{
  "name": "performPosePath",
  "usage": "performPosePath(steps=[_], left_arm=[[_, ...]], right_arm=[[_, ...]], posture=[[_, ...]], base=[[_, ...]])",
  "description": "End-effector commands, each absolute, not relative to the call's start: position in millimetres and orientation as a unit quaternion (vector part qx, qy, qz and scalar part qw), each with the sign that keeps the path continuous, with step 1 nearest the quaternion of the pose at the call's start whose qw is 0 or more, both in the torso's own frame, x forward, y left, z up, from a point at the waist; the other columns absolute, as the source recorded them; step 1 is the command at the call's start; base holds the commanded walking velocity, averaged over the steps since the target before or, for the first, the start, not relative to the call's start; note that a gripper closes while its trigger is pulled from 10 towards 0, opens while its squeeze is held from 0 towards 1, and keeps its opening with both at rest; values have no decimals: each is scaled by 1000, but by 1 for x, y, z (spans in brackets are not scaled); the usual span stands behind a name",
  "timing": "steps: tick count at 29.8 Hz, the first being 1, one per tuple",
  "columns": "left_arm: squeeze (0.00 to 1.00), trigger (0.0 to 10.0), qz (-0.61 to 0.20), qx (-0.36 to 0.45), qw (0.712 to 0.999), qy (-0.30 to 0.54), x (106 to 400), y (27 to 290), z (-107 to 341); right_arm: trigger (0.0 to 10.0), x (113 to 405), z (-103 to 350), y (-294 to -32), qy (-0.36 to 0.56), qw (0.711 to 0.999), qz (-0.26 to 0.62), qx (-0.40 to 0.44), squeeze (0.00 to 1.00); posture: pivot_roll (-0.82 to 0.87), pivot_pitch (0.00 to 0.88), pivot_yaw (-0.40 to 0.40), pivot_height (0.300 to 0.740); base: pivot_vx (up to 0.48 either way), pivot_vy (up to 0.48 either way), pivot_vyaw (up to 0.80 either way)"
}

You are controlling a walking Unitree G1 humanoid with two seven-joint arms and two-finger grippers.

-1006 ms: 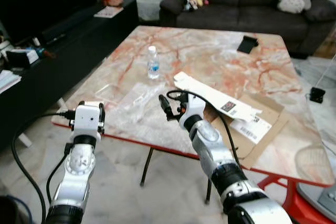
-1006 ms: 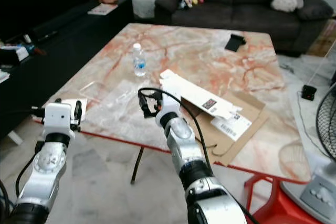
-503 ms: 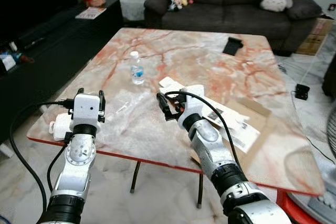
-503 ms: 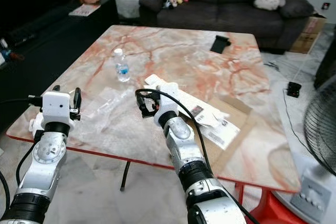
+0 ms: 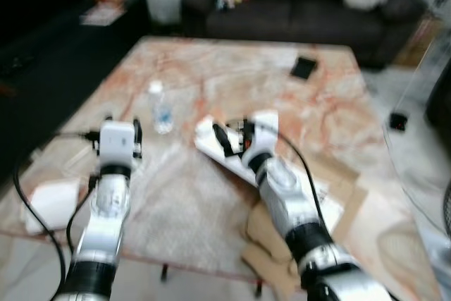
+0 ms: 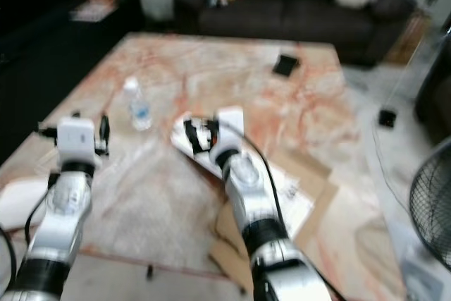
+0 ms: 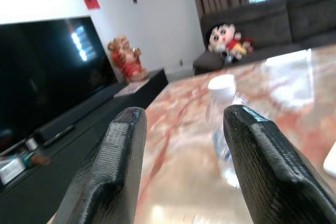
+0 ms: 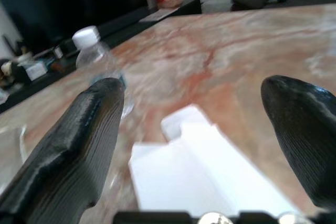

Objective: Picking trash to rubbish bin

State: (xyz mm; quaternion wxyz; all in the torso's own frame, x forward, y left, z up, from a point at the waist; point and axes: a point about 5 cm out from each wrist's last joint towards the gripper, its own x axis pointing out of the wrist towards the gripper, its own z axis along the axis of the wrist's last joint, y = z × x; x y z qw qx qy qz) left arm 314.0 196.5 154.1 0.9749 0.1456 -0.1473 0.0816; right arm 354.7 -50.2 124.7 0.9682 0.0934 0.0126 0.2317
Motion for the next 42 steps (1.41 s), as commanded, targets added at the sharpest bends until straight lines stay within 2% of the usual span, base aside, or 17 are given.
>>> performPosePath(steps=[1, 12, 20, 27, 39, 40, 42], left_arm=[[0, 10000, 98, 155, 970, -161, 312, 205, 160], [0, 10000, 106, 159, 968, -165, 307, 207, 160], [0, 10000, 128, 193, 964, -132, 302, 226, 150], [0, 10000, 145, 204, 961, -115, 296, 237, 144], [0, 10000, 139, 198, 964, -107, 292, 234, 138], [0, 10000, 135, 197, 965, -105, 292, 233, 136], [0, 10000, 131, 197, 966, -104, 294, 231, 136]], right_arm=[[10000, 353, 131, -37, 6, 963, 252, 96, 0], [10000, 351, 129, -36, 21, 961, 263, 85, 0], [10000, 344, 119, -31, 66, 955, 276, 83, 0], [10000, 329, 117, -18, 78, 941, 321, 80, 0], [10000, 312, 108, -15, 111, 922, 365, 63, 0], [10000, 308, 105, -15, 124, 919, 367, 67, 1000], [10000, 304, 105, -14, 131, 914, 379, 65, 1000]], posture=[[105, 8, 30, 740], [111, 28, 17, 740], [113, 38, 8, 740], [108, 49, 0, 740], [105, 53, -7, 740], [100, 47, 2, 740], [100, 47, 2, 740]], base=[[262, 0, 0], [0, 0, 0], [0, 0, 0], [0, 0, 0], [0, 0, 0], [0, 0, 0], [0, 0, 0]])
